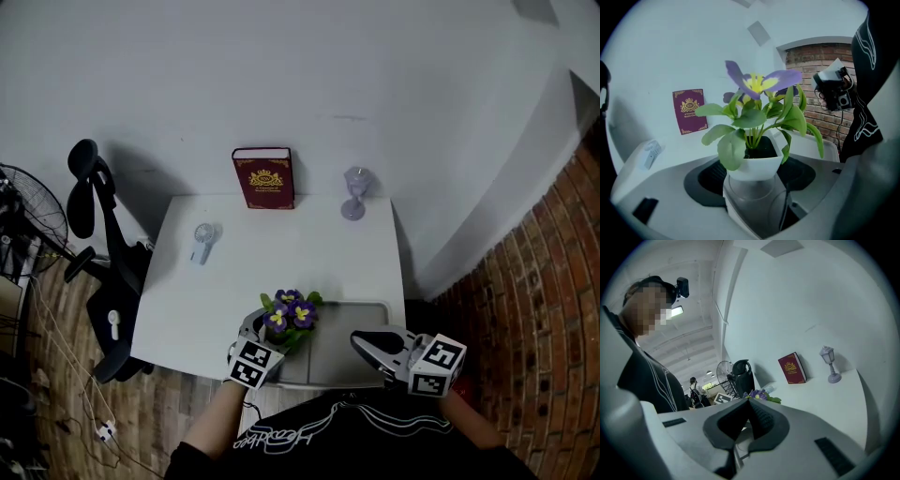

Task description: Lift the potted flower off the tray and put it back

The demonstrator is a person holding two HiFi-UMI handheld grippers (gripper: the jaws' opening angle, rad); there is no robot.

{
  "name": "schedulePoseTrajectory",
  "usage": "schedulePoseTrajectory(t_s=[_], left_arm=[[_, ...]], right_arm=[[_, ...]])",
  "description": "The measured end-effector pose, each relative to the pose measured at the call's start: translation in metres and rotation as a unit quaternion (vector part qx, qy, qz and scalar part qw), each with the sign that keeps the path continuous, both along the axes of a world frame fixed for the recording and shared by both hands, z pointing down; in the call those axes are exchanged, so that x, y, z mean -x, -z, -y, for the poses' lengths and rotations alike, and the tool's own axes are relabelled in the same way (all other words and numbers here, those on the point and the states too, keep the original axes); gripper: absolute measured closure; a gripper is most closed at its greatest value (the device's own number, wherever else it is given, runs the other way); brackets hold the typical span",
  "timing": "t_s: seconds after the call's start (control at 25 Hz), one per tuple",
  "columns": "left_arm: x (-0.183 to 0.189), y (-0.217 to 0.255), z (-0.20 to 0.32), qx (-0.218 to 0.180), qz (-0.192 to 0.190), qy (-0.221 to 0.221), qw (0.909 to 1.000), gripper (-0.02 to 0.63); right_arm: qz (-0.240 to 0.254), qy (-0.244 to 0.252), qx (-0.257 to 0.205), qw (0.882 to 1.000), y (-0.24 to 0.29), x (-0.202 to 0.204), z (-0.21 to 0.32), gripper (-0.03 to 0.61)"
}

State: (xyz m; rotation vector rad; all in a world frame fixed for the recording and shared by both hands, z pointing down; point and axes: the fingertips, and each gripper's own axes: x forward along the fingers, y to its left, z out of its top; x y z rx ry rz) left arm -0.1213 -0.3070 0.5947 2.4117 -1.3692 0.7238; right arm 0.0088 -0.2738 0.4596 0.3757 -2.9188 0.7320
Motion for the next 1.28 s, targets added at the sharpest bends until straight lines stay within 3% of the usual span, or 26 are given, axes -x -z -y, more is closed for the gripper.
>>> schedulePoseTrajectory(t_s=[0.36, 0.8, 1.28], left_arm=[[0.001, 0.060, -0.045, -0.023, -0.049, -0.007, 0.9985, 0.265], [-0.006, 0.116, -0.138, -0.039, -0.098, -0.012, 0.9943, 0.265], [-0.014, 0.126, -0.216, -0.035, -0.118, -0.014, 0.9923, 0.265]], right_arm=[[0.005, -0.008, 0.004, 1.000, 0.012, 0.020, -0.034, 0.577], [0.008, -0.021, 0.025, 0.999, 0.006, 0.031, -0.111, 0.577], [0.026, -0.036, 0.025, 0.999, 0.006, 0.027, -0.186, 0.577]])
